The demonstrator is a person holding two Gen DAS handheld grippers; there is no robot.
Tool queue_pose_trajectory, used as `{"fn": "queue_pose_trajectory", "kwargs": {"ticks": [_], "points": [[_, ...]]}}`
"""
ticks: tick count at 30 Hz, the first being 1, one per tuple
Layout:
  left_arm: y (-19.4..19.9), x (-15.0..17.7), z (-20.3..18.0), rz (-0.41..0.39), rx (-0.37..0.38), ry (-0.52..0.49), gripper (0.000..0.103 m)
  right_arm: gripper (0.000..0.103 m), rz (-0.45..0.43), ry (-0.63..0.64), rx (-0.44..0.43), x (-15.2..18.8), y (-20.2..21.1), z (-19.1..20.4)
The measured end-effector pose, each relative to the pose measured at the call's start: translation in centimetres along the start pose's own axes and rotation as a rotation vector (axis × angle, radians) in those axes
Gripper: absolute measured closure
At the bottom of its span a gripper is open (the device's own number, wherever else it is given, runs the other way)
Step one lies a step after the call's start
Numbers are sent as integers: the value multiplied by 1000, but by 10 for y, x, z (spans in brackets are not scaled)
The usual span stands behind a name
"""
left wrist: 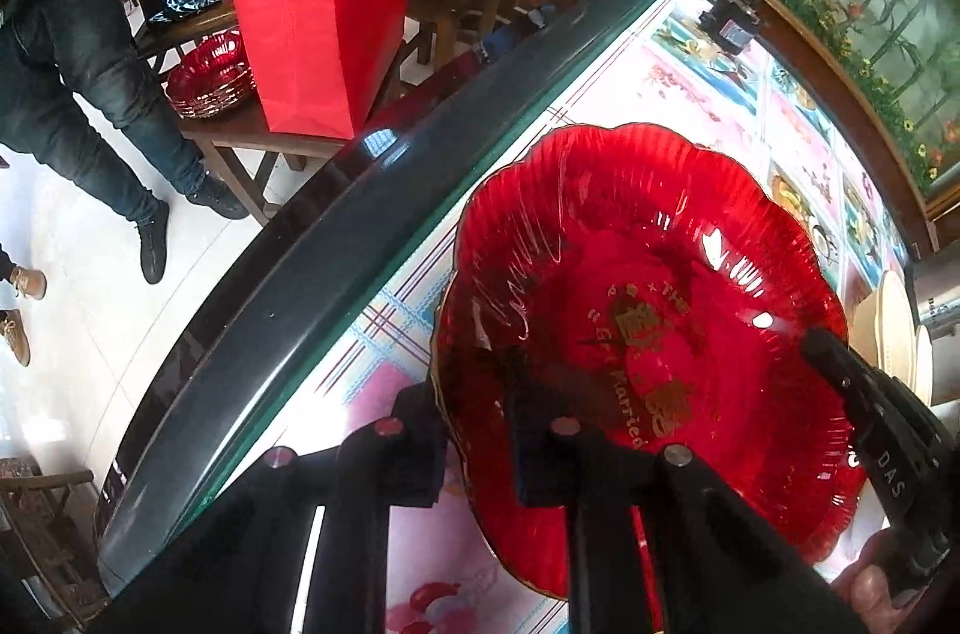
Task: Organize plates and bowls
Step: 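Close the left tool on the rim of the large red plate stack, then lift the red plate stack with the left tool and carry it toward the table edge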
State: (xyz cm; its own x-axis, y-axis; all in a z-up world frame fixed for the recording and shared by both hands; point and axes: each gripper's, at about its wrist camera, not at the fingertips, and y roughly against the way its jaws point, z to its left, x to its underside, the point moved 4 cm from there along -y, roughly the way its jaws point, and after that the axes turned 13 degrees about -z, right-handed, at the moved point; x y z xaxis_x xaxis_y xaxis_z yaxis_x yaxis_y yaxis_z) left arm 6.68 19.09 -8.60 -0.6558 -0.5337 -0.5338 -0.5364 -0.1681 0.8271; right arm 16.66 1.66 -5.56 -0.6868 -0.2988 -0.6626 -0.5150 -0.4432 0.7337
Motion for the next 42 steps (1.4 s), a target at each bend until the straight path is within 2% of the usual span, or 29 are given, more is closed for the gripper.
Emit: {"fn": "queue_pose_trajectory", "kwargs": {"ticks": [12,20,25,32,42], "points": [[33,9,3,-39,59,-69,89,94,-64,-35,37,29,53,16],[58,29,5,-59,112,-172,88,91,-79,-62,75,74,103,33],[67,52,7,-66,130,-256,88,90,-64,-92,101,107,124,41],[70,76,10,-63,141,-304,87,89,-43,-133,116,143,137,48],[68,92,15,-88,140,-344,87,88,-14,-159,112,171,134,53]]}}
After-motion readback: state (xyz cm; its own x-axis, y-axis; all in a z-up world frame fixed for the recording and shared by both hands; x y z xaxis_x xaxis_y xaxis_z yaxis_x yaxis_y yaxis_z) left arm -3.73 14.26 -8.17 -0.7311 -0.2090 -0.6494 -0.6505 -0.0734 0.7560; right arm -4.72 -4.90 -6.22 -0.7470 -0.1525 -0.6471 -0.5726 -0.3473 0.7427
